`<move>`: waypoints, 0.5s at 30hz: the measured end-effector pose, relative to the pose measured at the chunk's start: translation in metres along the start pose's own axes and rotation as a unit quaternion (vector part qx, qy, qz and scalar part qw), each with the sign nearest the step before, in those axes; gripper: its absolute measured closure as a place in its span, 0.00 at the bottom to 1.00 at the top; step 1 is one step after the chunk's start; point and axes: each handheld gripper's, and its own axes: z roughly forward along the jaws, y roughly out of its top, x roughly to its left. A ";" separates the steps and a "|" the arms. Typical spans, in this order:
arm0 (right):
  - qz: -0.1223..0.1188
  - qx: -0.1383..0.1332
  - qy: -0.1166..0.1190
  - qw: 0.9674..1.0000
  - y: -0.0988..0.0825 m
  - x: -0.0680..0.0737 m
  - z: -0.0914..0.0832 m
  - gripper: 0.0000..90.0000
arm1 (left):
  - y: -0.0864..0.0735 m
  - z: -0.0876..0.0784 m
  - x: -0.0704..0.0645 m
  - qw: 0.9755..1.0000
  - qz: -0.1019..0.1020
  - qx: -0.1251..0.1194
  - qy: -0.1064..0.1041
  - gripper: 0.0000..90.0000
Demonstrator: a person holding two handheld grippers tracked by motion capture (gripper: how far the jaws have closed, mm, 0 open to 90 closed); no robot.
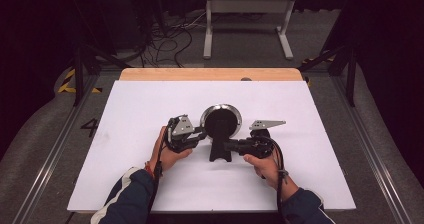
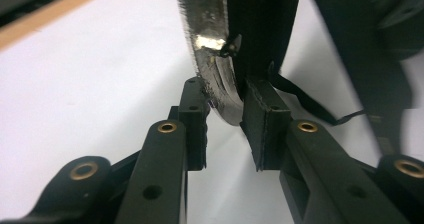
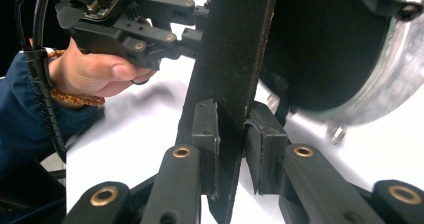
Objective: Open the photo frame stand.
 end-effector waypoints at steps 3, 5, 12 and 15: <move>-0.003 0.001 -0.005 1.000 0.001 0.000 0.000 0.86 | -0.001 0.003 0.001 1.000 0.007 0.004 0.018 0.84; -0.003 0.000 -0.009 1.000 0.001 0.000 0.000 0.87 | -0.002 0.005 0.001 1.000 0.007 0.004 0.023 0.84; 0.001 0.005 -0.017 1.000 -0.001 -0.002 0.003 0.89 | -0.001 0.010 -0.001 0.999 0.014 0.007 0.043 0.84; 0.001 0.010 -0.018 1.000 -0.004 -0.002 0.006 0.89 | -0.001 0.010 -0.001 0.999 0.015 0.009 0.043 0.84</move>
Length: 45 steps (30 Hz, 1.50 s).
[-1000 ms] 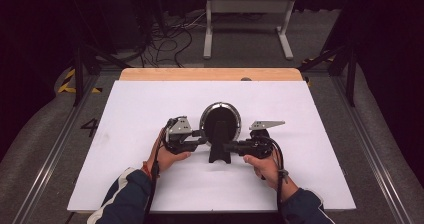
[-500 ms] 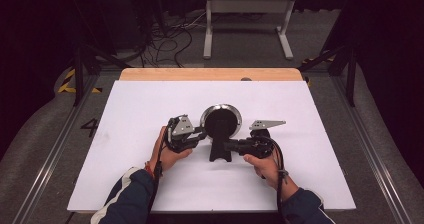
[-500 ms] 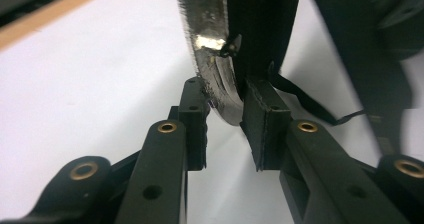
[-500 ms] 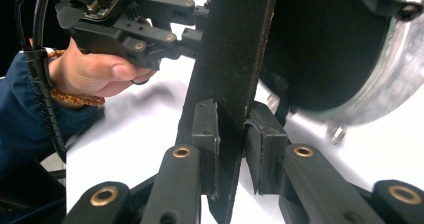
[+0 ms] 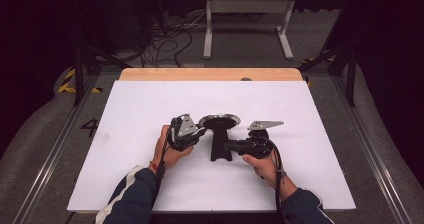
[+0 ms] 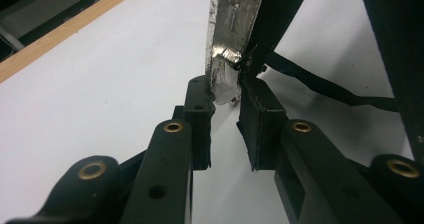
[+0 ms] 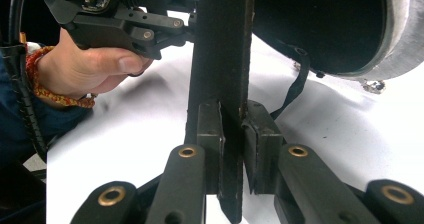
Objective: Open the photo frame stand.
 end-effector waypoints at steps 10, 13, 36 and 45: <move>-0.021 0.005 -0.018 1.000 -0.008 0.001 0.001 0.88 | 0.001 -0.001 -0.005 1.000 0.004 0.002 -0.001 0.85; -0.019 0.007 -0.019 1.000 -0.009 0.000 0.000 0.88 | 0.000 -0.001 -0.007 1.000 -0.001 -0.005 0.000 0.85; -0.088 0.005 -0.082 0.993 -0.011 0.013 -0.018 0.91 | -0.005 -0.028 0.002 1.000 -0.012 -0.016 -0.024 0.78; -0.111 -0.006 -0.105 0.988 -0.013 0.026 -0.026 1.00 | -0.015 -0.049 0.000 1.000 0.002 -0.004 -0.028 0.68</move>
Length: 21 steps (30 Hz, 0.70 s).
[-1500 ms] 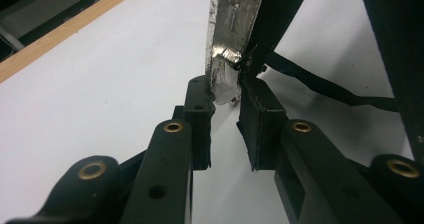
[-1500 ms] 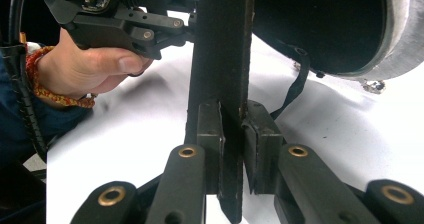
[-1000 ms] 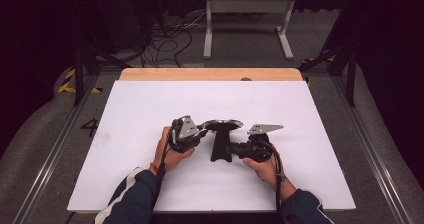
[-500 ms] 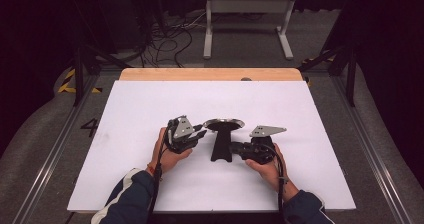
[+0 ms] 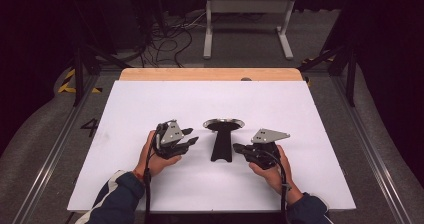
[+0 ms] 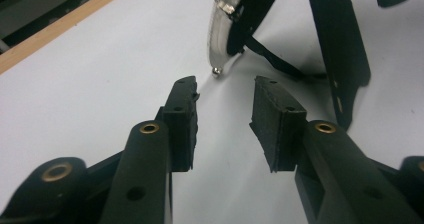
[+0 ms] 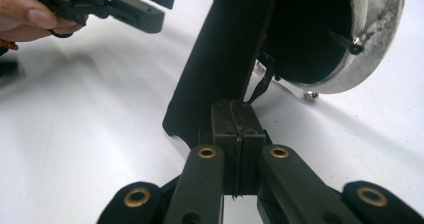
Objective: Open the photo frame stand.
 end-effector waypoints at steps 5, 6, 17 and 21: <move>-0.007 -0.011 -0.010 1.000 0.001 0.006 -0.006 1.00 | -0.005 -0.011 0.005 1.000 -0.011 -0.011 0.003 0.60; -0.008 -0.013 -0.012 1.000 0.000 0.007 -0.007 1.00 | -0.005 -0.013 0.005 1.000 -0.014 -0.014 0.005 0.57; -0.021 -0.026 -0.032 0.999 -0.003 0.024 -0.015 1.00 | 0.004 -0.003 -0.004 0.999 0.027 0.011 0.022 0.40; -0.015 -0.030 -0.035 0.999 -0.004 0.028 -0.016 1.00 | 0.004 0.001 -0.004 0.999 0.021 0.023 0.027 0.38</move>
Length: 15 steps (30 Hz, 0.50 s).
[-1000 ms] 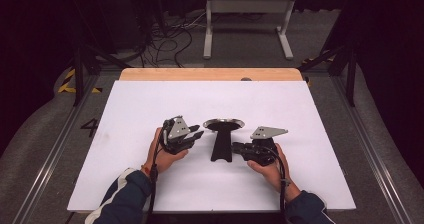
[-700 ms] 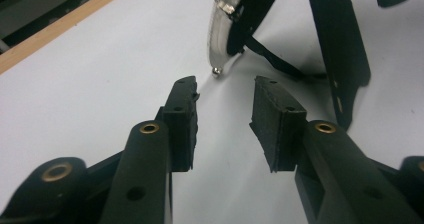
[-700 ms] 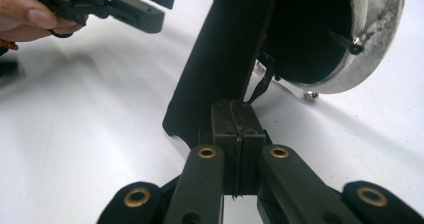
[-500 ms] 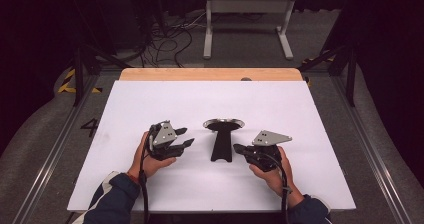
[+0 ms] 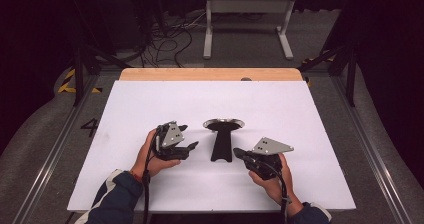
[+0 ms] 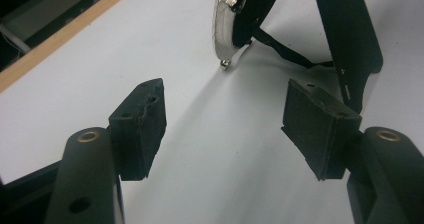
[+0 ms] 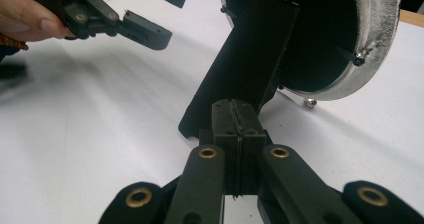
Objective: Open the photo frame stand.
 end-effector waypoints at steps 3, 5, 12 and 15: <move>0.002 -0.006 -0.002 1.000 0.002 0.005 0.000 1.00 | 0.001 0.000 0.001 1.000 0.000 -0.009 0.002 0.39; -0.001 -0.010 -0.002 1.000 0.004 0.009 0.002 1.00 | 0.003 0.000 0.002 1.000 -0.006 -0.013 0.000 0.40; -0.010 -0.009 0.010 1.000 0.008 0.027 0.020 1.00 | 0.018 0.009 0.012 0.998 -0.029 -0.046 -0.010 0.41; -0.007 -0.006 0.013 1.000 0.009 0.037 0.035 1.00 | 0.022 0.017 0.014 0.997 -0.039 -0.055 -0.029 0.41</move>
